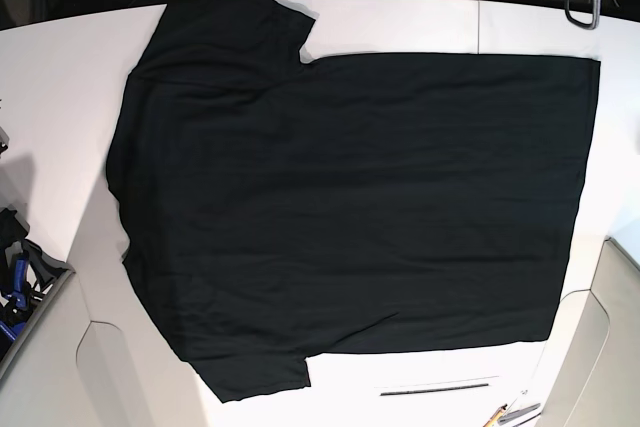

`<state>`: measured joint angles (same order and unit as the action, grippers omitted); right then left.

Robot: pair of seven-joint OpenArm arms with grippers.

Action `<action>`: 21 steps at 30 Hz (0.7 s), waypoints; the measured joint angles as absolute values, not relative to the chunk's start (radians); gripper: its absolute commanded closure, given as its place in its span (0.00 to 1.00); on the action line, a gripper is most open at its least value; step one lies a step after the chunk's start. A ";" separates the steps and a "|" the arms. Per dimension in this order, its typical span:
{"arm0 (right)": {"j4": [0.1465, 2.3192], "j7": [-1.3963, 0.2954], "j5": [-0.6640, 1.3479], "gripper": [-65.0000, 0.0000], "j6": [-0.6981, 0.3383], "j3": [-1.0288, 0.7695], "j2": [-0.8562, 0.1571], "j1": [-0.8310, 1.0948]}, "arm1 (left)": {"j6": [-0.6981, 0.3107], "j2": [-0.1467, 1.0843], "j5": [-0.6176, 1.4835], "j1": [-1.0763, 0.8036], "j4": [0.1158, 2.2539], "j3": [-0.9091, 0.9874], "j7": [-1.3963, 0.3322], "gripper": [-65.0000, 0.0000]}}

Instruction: Fold the T-shirt properly

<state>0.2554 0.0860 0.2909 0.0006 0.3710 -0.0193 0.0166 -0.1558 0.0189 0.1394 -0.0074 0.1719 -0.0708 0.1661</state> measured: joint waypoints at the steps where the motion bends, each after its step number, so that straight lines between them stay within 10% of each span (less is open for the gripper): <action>1: 0.255 0.086 0.291 1.00 0.001 0.371 -0.019 0.016 | -0.156 0.019 0.139 -0.007 0.172 -0.071 0.166 1.00; 21: 0.300 0.091 0.208 1.00 0.001 0.371 -0.062 0.058 | -0.174 0.035 0.138 -0.098 0.241 -0.071 0.198 1.00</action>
<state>0.3000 0.0914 0.2085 0.0006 0.3714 -0.0620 0.0582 -0.1738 0.0345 0.1383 -0.0982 0.2413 -0.0711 0.1982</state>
